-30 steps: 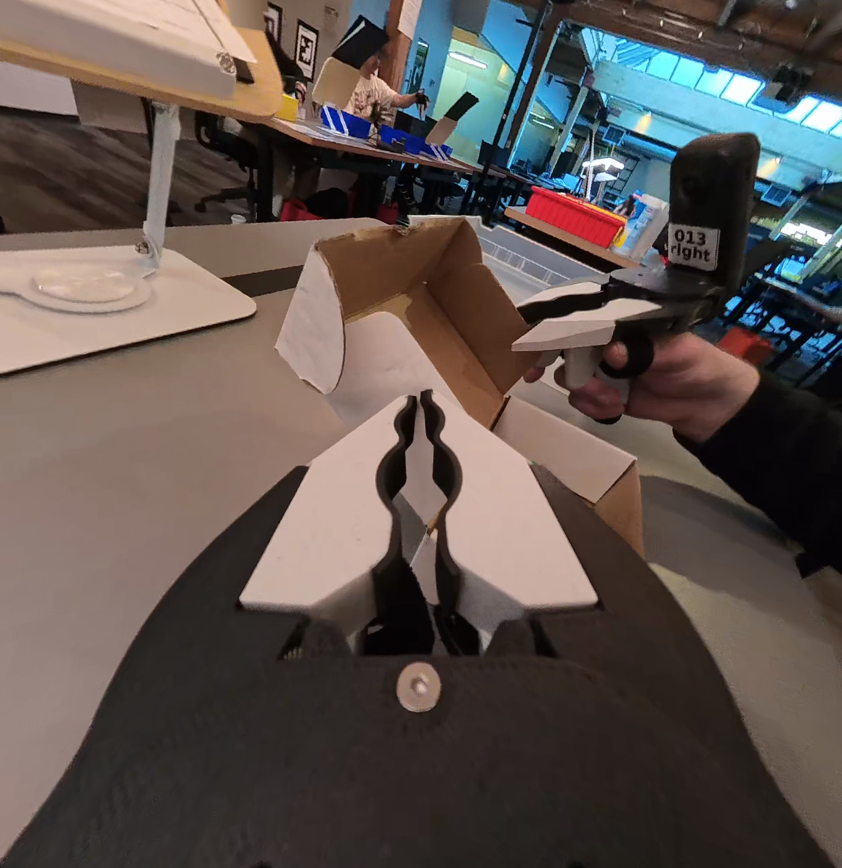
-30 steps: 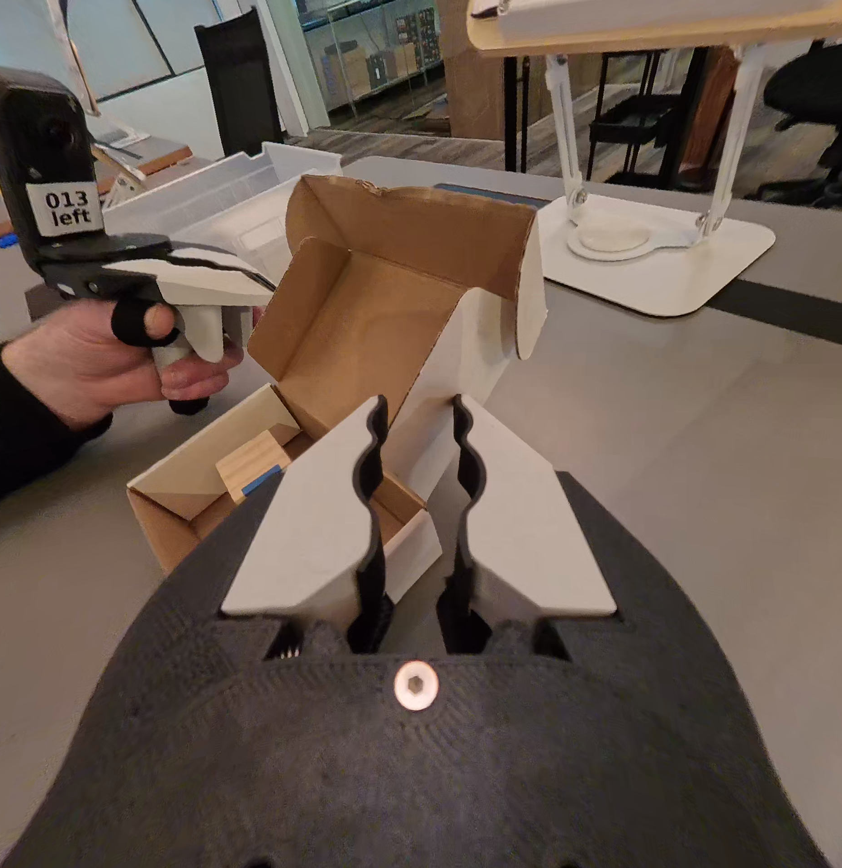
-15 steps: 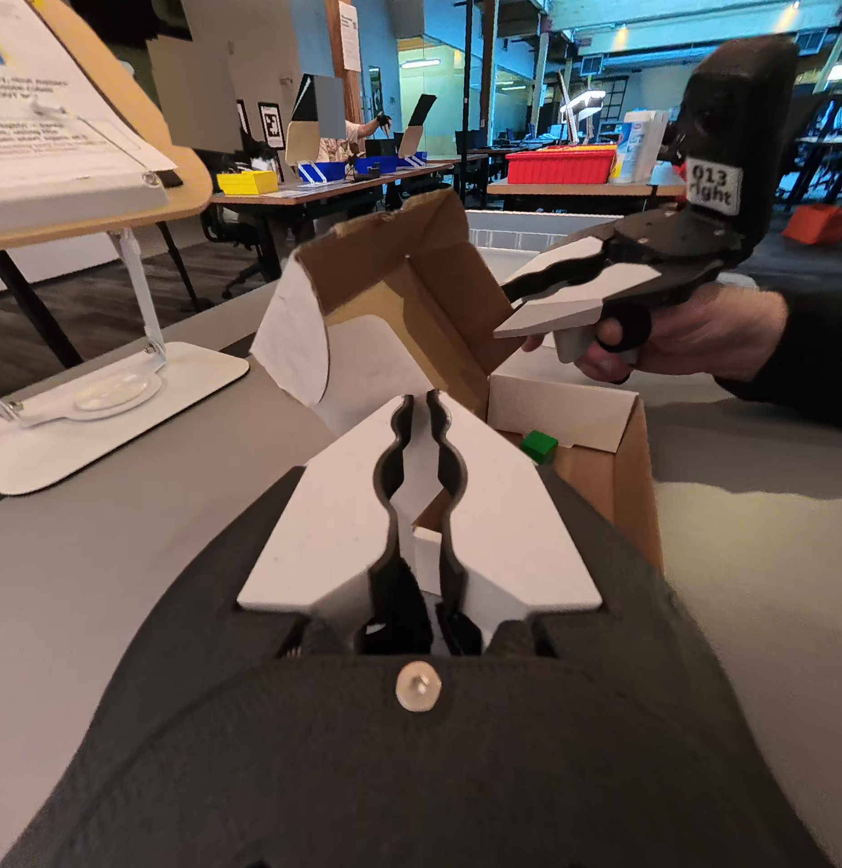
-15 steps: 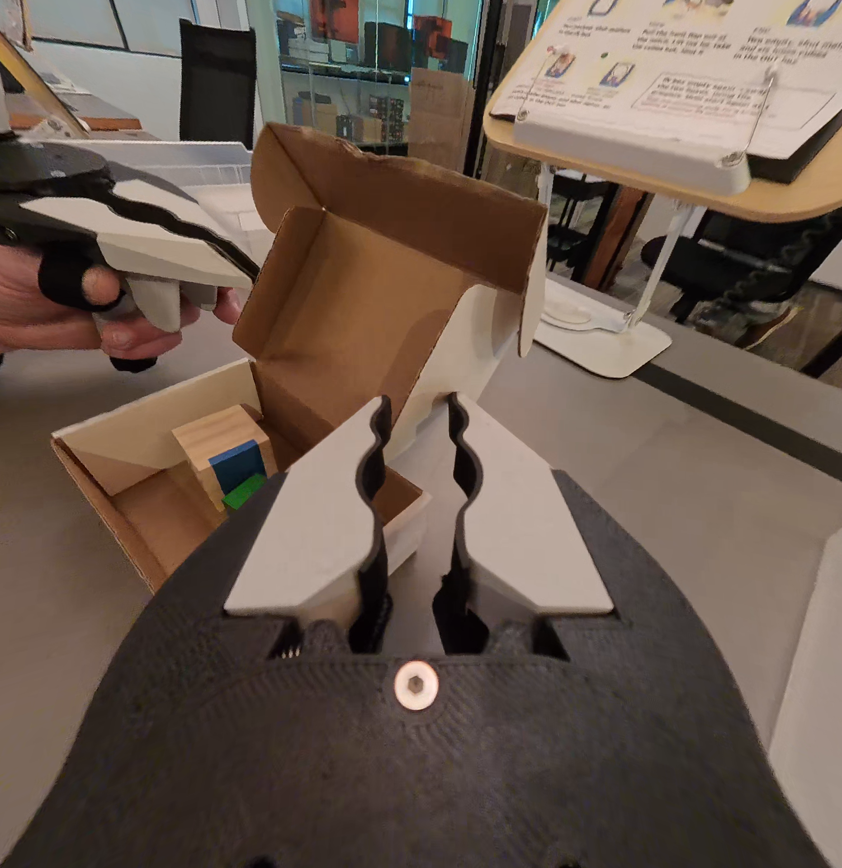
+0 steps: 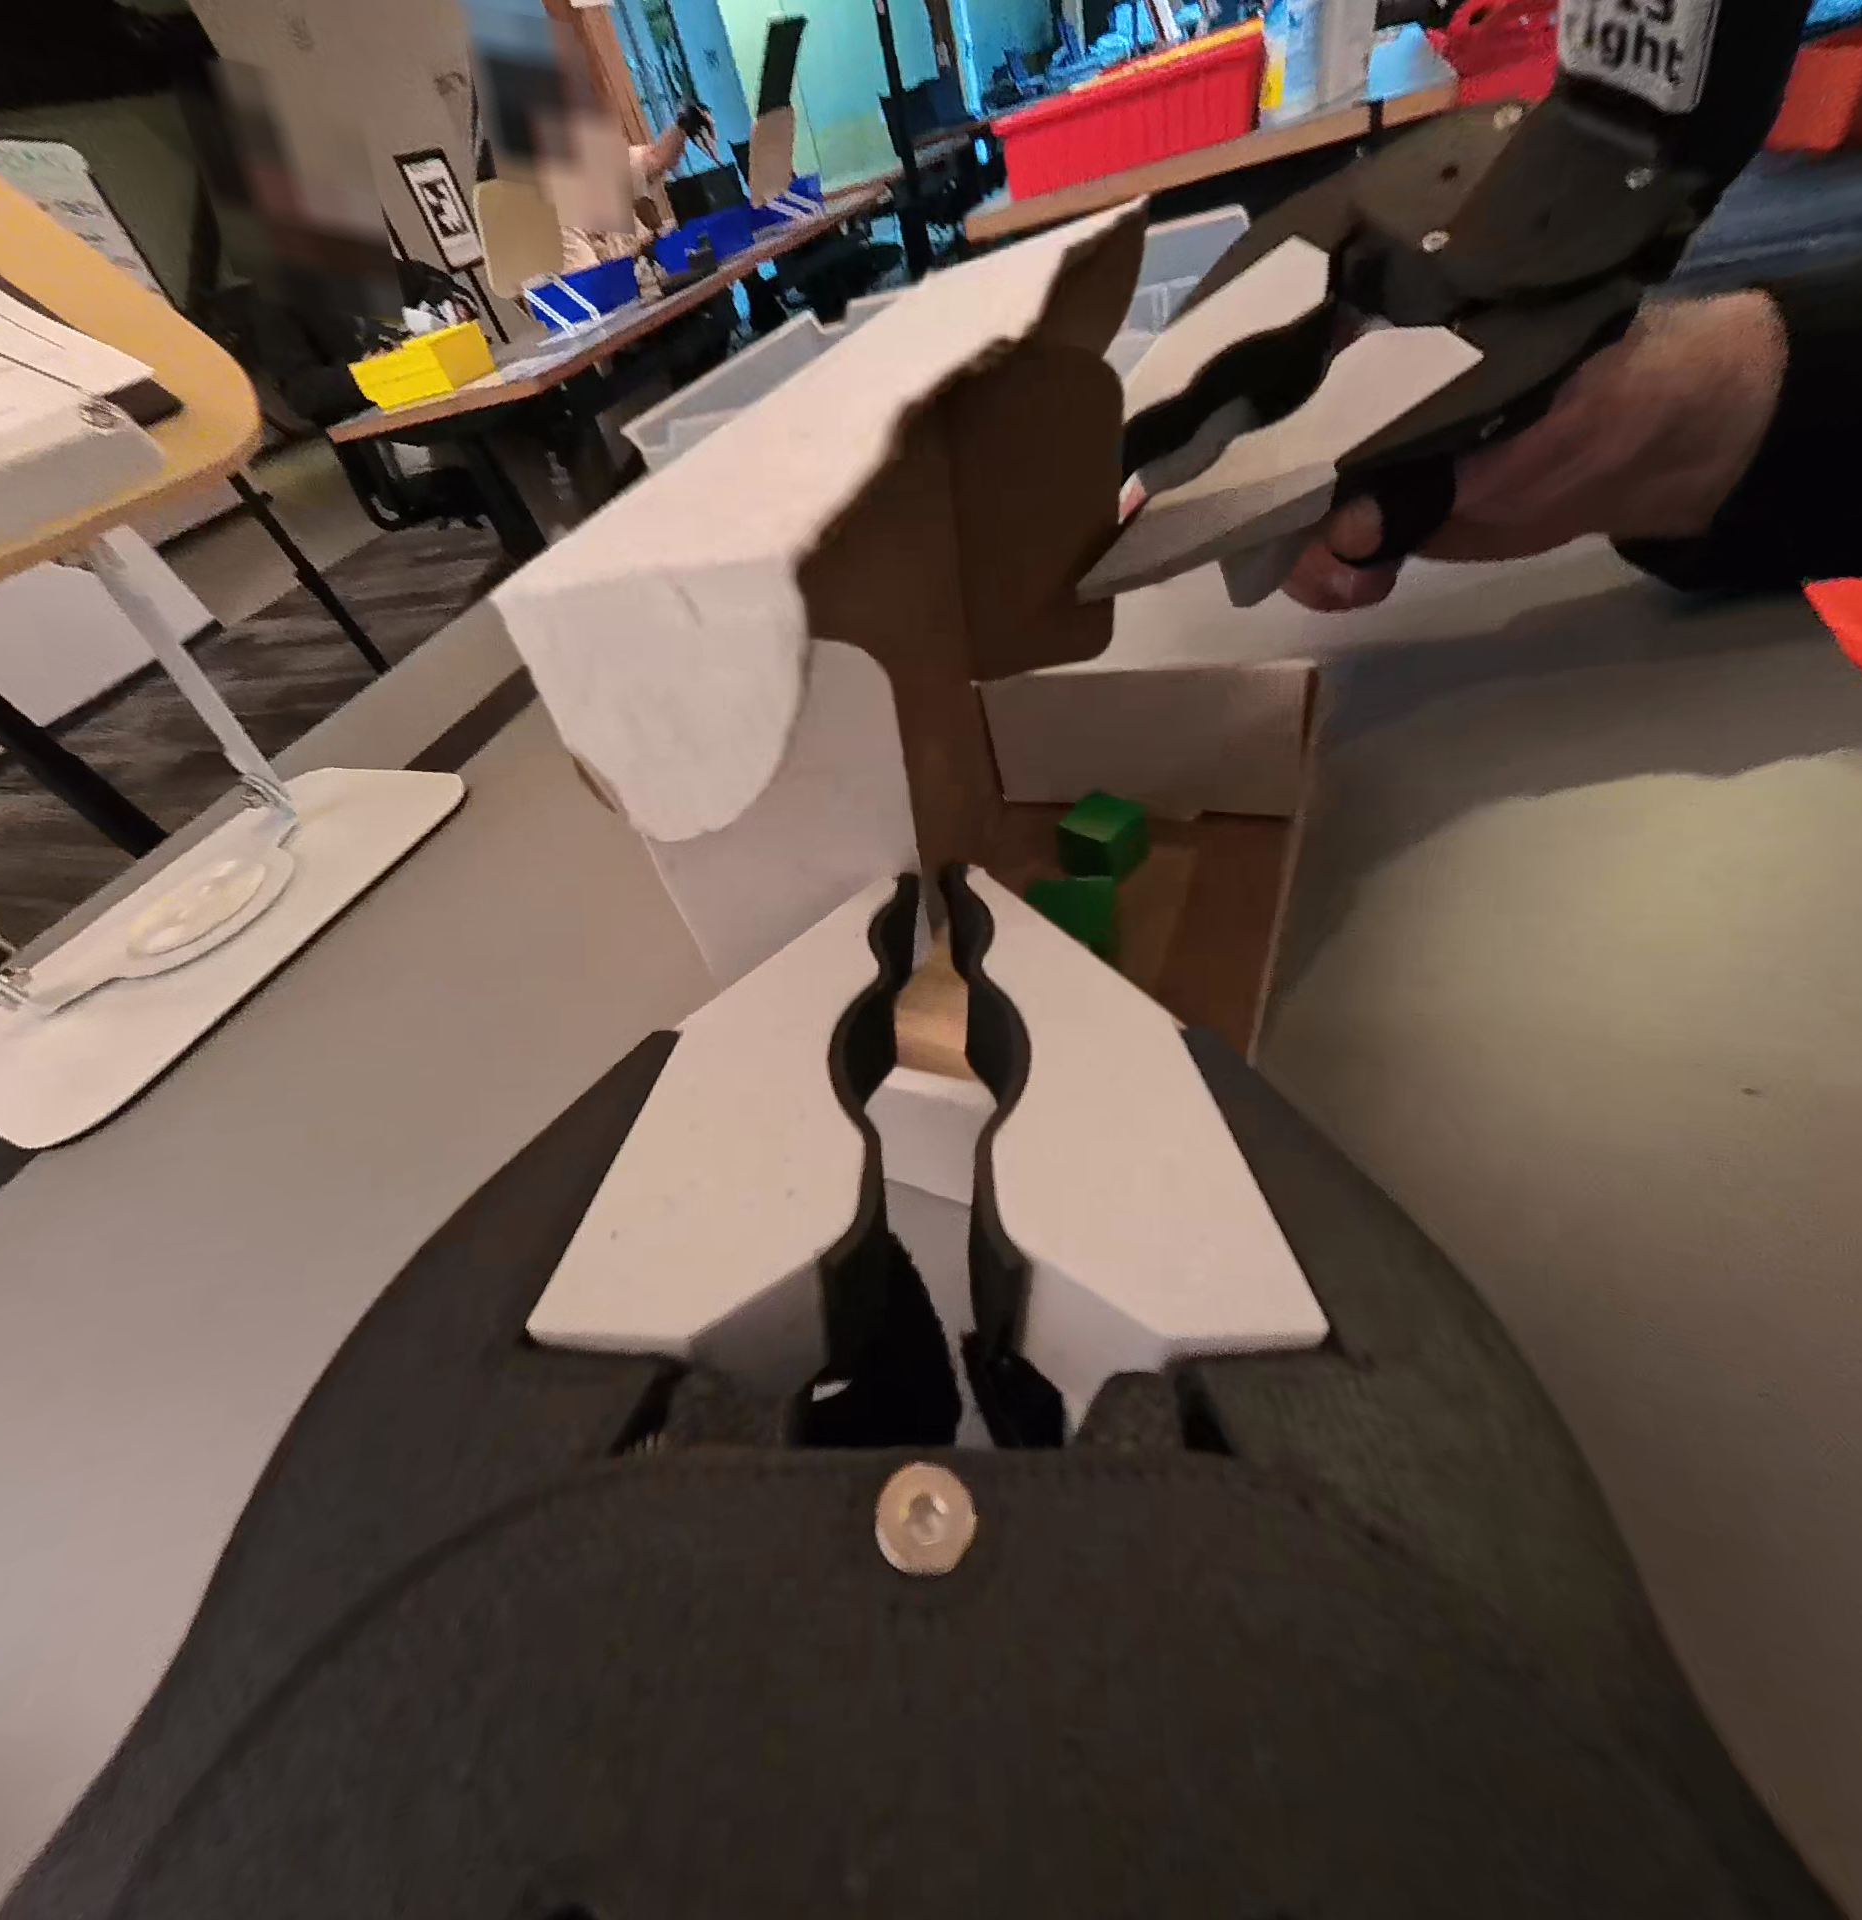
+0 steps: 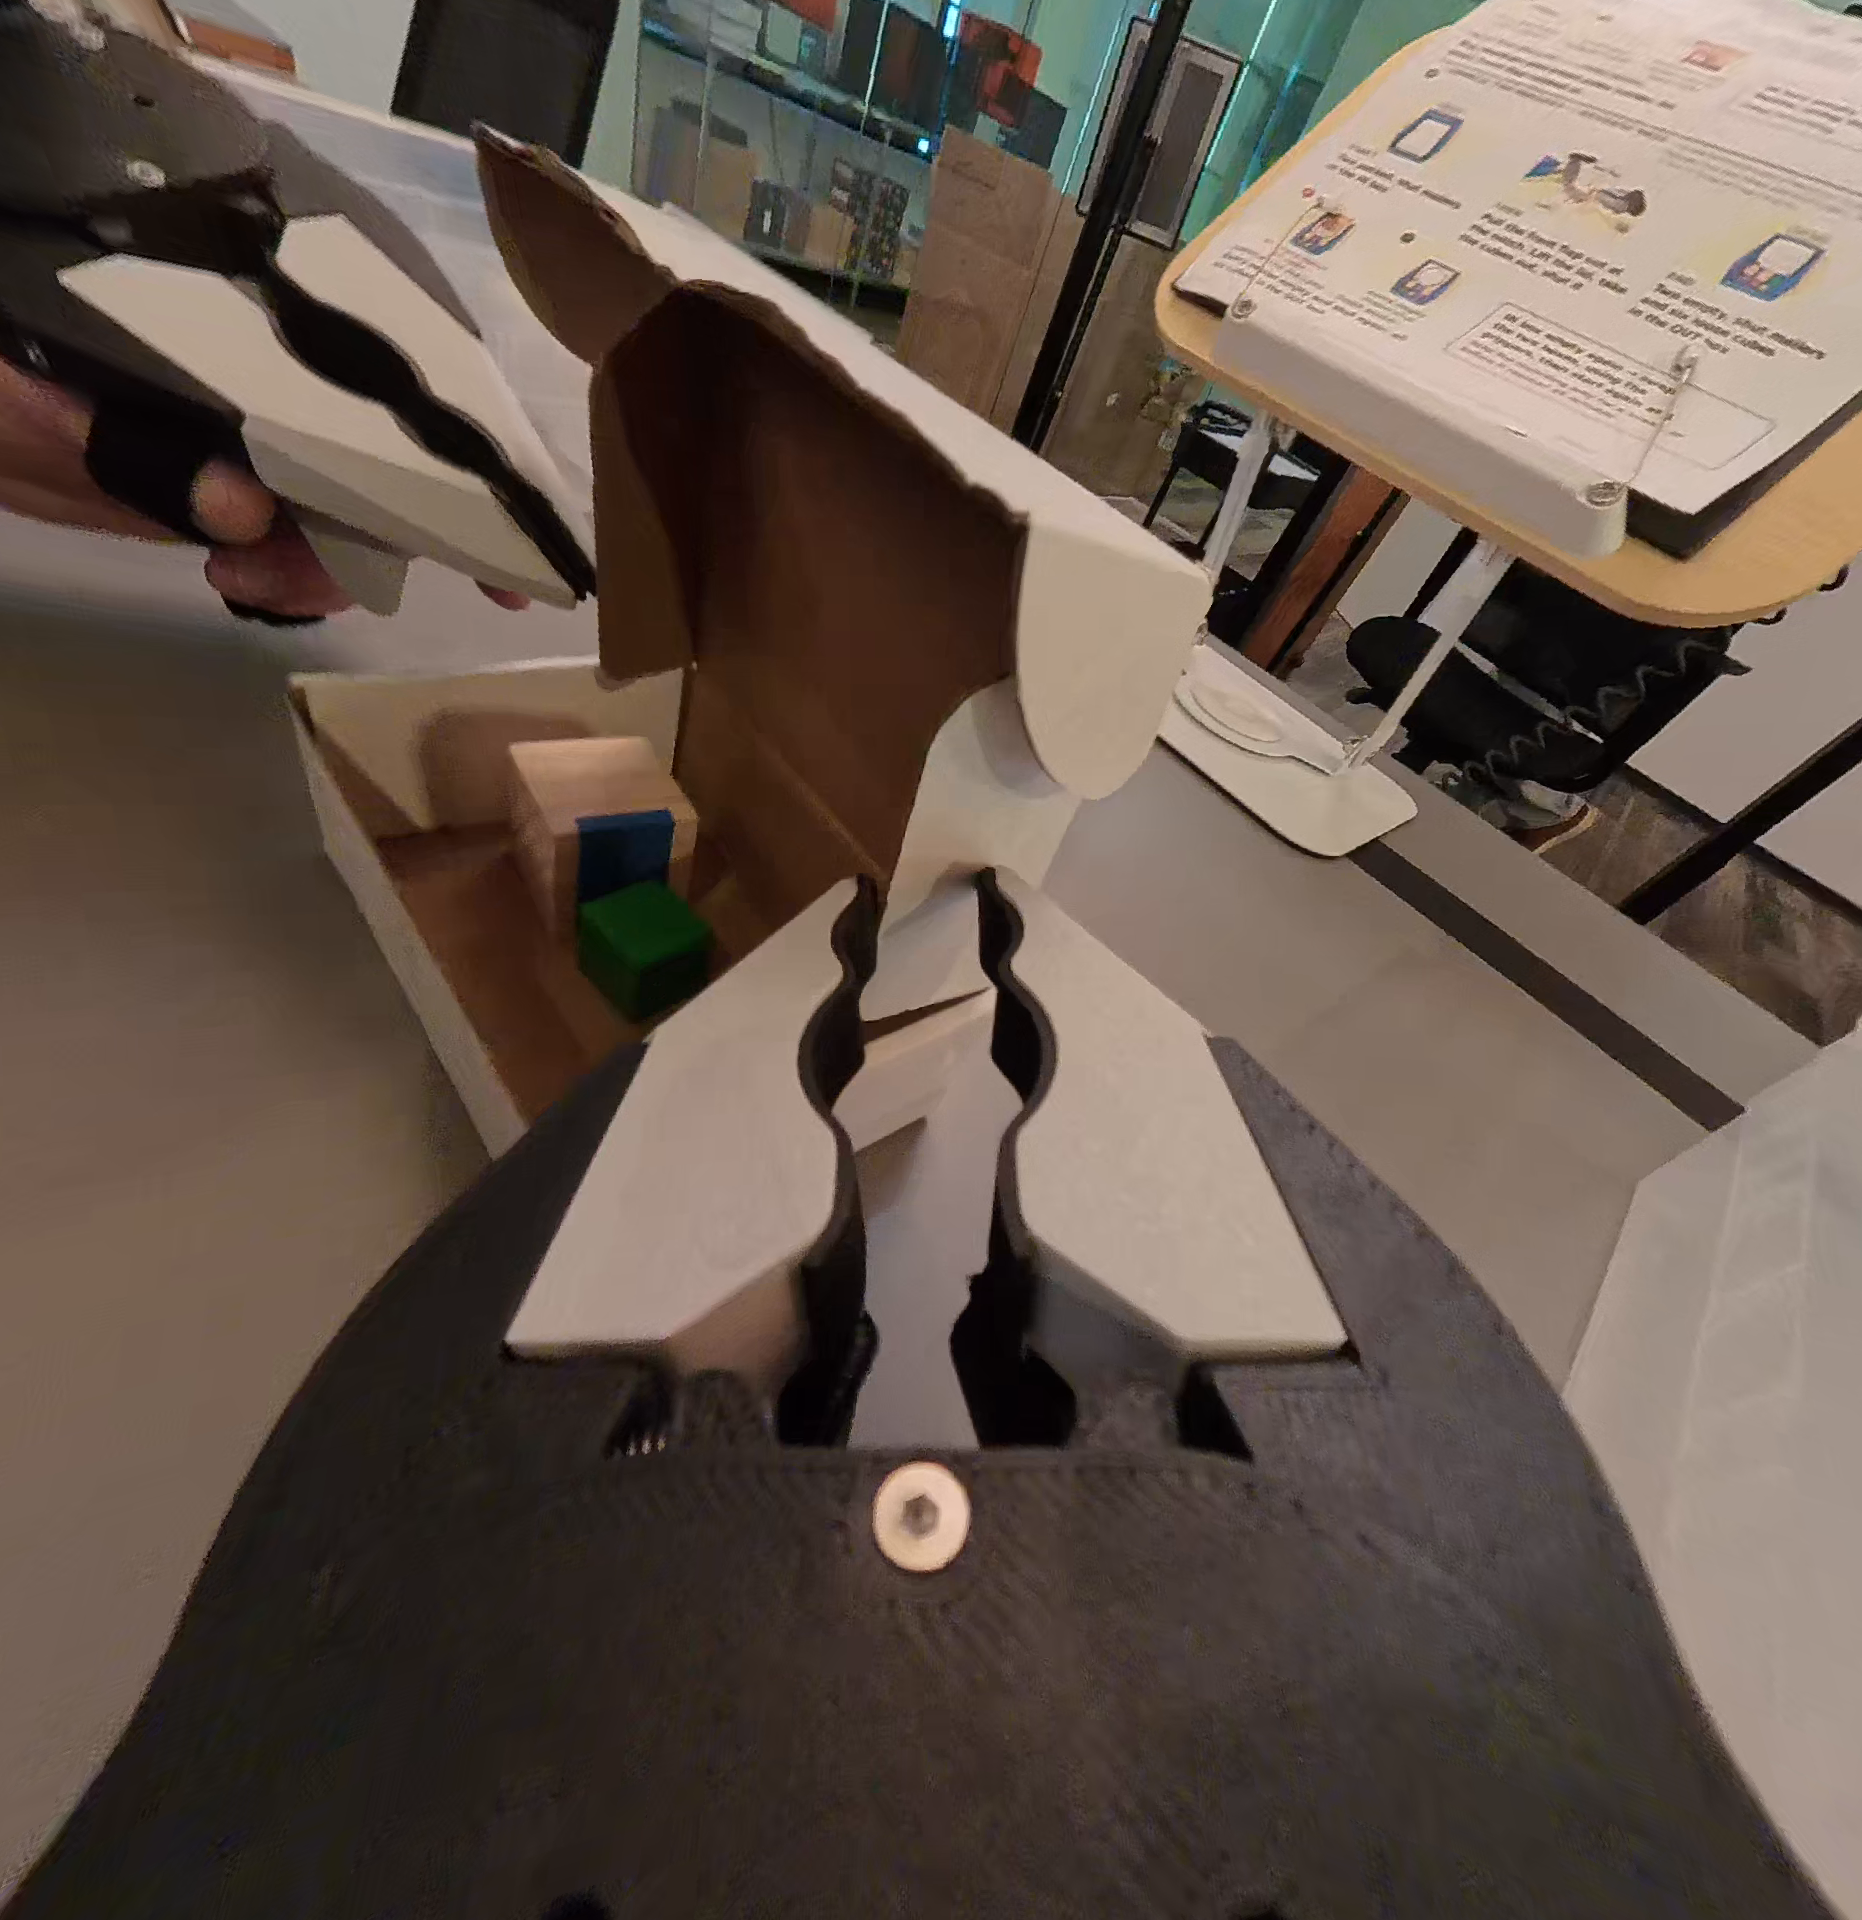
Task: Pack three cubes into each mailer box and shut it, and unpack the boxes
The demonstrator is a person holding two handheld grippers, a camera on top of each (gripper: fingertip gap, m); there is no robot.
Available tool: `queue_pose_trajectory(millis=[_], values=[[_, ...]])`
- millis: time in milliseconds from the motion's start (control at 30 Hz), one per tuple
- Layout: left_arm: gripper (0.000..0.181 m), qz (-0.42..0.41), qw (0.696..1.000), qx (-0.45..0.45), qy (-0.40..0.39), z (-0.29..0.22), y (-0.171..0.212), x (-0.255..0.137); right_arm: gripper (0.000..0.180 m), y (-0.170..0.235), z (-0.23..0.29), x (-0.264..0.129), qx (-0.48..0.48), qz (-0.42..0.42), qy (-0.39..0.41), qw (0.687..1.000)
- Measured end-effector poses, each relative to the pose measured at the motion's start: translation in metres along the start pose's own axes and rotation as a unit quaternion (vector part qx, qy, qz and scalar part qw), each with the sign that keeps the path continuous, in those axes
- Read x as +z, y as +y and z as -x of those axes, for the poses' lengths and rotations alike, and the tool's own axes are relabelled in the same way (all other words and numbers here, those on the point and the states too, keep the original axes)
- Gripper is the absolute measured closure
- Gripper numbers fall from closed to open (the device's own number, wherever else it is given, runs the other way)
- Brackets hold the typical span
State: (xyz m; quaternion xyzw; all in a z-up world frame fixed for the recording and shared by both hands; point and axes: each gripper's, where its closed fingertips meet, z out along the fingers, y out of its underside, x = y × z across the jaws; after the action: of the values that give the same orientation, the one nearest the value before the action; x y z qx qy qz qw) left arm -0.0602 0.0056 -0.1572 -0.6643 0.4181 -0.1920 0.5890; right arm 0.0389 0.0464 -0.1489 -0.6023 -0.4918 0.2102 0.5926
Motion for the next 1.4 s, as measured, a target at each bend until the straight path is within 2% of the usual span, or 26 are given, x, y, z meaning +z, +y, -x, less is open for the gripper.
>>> queue_pose_trajectory(millis=[333, 467, 633, 767, 867, 933, 1000, 1100, 1233, 1400], values=[[0.173, 0.073, 0.997, 0.025, 0.03, -0.017, 0.028, -0.014, 0.166, 0.029, 0.028, -0.011, -0.072, 0.087, -0.04, 0.993], [0.159, 0.082, 0.996, 0.003, 0.036, -0.019, 0.032, -0.027, 0.17, 0.028, 0.034, -0.021, -0.073, 0.099, -0.072, 0.99], [0.14, 0.081, 0.997, 0.017, 0.005, -0.012, 0.024, -0.045, 0.156, 0.027, 0.045, -0.04, -0.048, 0.134, -0.133, 0.981], [0.124, 0.052, 0.996, 0.068, -0.04, 0.002, -0.01, -0.056, 0.139, 0.023, 0.035, -0.061, -0.054, 0.17, -0.138, 0.974], [0.114, 0.071, 0.985, 0.151, -0.047, 0.003, -0.028, -0.049, 0.121, 0.002, 0.028, -0.063, -0.083, 0.155, -0.118, 0.977], [0.108, 0.109, 0.976, 0.187, -0.031, 0.0, -0.026, -0.037, 0.105, -0.003, 0.029, -0.057, -0.119, 0.167, -0.115, 0.972], [0.108, 0.129, 0.968, 0.213, -0.008, -0.005, -0.024, -0.025, 0.098, -0.003, 0.035, -0.046, -0.142, 0.178, -0.13, 0.965], [0.119, 0.166, 0.957, 0.234, 0.033, -0.017, -0.009, -0.014, 0.099, 0.006, 0.05, -0.033, -0.161, 0.199, -0.166, 0.952], [0.116, 0.197, 0.947, 0.245, 0.06, -0.033, 0.01, -0.016, 0.105, 0.022, 0.057, -0.031, -0.188, 0.227, -0.17, 0.94], [0.11, 0.223, 0.944, 0.222, 0.101, -0.053, 0.025, -0.018, 0.091, 0.036, 0.07, -0.036, -0.193, 0.244, -0.206, 0.928]])
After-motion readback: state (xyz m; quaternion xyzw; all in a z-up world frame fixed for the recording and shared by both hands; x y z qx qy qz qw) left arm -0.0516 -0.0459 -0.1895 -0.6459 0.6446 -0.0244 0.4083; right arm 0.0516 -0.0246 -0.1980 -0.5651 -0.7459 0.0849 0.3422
